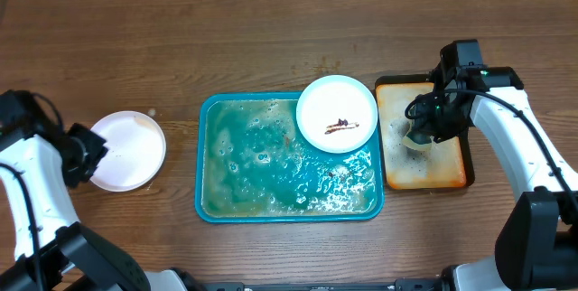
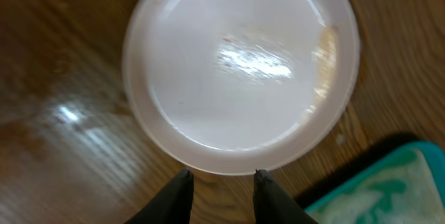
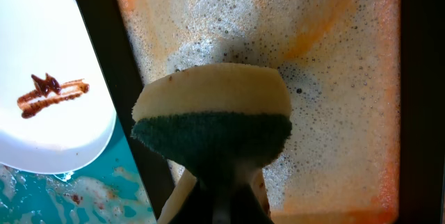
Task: Clean dirty plates on tray and stack at the side
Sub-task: 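Stack the white plate onto the yellow plate with the left gripper, then move the left gripper to the remaining white plate's rim and grasp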
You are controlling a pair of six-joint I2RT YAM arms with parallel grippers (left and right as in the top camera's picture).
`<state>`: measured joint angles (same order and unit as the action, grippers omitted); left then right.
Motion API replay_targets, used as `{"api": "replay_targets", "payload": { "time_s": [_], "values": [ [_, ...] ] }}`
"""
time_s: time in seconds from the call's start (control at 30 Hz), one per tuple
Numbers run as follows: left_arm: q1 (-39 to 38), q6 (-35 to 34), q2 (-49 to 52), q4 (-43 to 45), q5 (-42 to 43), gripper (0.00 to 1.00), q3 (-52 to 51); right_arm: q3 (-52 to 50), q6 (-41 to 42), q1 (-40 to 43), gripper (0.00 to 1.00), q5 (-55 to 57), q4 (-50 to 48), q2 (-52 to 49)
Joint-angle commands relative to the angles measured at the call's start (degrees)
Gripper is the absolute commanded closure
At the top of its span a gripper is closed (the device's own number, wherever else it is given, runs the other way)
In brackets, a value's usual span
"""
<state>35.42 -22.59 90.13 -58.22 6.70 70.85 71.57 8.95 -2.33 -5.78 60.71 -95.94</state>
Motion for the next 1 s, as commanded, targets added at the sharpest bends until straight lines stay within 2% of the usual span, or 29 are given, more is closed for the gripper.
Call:
{"api": "replay_targets", "payload": {
  "time_s": [0.0,0.03,0.1,0.13,0.2,0.27,0.3,0.33,0.47,0.57,0.63,0.67,0.77,0.83,0.9,0.97],
  "values": [
    [-6.12,6.01,0.42,0.02,8.96,0.69,-0.31,-0.26,-0.48,0.15,0.96,-0.22,-0.22,1.53],
    [-8.02,7.04,0.42,0.07,9.88,0.69,-0.31,-0.26,-0.46,0.15,0.96,0.17,-0.31,1.53],
    [-13.75,9.49,0.42,0.66,11.45,0.69,-0.31,-0.26,-0.46,0.15,0.83,0.74,-0.59,1.53],
    [-16.44,10.23,0.42,1.25,11.58,0.69,-0.31,-0.26,-0.46,0.15,0.81,0.70,-0.72,1.53],
    [-21.75,11.30,0.42,2.78,11.43,0.59,-0.31,-0.26,-0.46,0.15,0.82,0.57,-0.81,1.53],
    [-26.88,11.45,0.42,4.79,11.37,0.53,-0.31,-0.26,-0.52,0.15,0.87,0.87,-1.20,1.53],
    [-29.09,11.45,0.42,5.95,11.37,0.52,-0.31,-0.26,-0.55,0.15,0.94,1.33,-1.51,1.53],
    [-31.23,11.45,0.44,7.19,11.32,0.50,-0.31,-0.26,-0.90,0.15,0.96,1.84,-2.21,1.53],
    [-40.26,11.45,0.63,13.64,10.88,0.48,-0.31,-0.26,-5.14,0.15,0.96,1.90,-5.16,1.53],
    [-45.62,11.43,0.63,17.84,9.79,0.47,-0.31,-0.26,-5.33,0.15,0.96,1.97,-4.79,1.53],
    [-48.30,10.60,0.63,19.93,8.48,0.45,-0.31,-0.28,-3.96,0.15,0.83,1.68,-3.58,1.53],
    [-49.31,10.34,0.66,20.87,7.82,0.44,-0.31,-0.28,-2.75,0.15,0.79,1.60,-2.95,1.53],
    [-52.41,10.38,1.11,24.70,6.38,0.39,-0.31,-1.20,3.98,-0.02,0.78,1.55,-2.12,1.53],
    [-53.72,10.38,2.08,27.26,6.40,0.37,-0.31,-2.95,8.31,-0.70,0.72,0.70,-3.72,1.53],
    [-54.55,10.36,3.45,29.44,6.45,0.36,-0.31,-4.31,8.46,-1.42,0.65,-0.04,-5.44,1.53],
    [-55.17,10.36,5.42,31.23,6.88,0.34,-0.31,-5.60,8.52,-2.43,0.65,-0.09,-7.45,1.53]
  ]
}}
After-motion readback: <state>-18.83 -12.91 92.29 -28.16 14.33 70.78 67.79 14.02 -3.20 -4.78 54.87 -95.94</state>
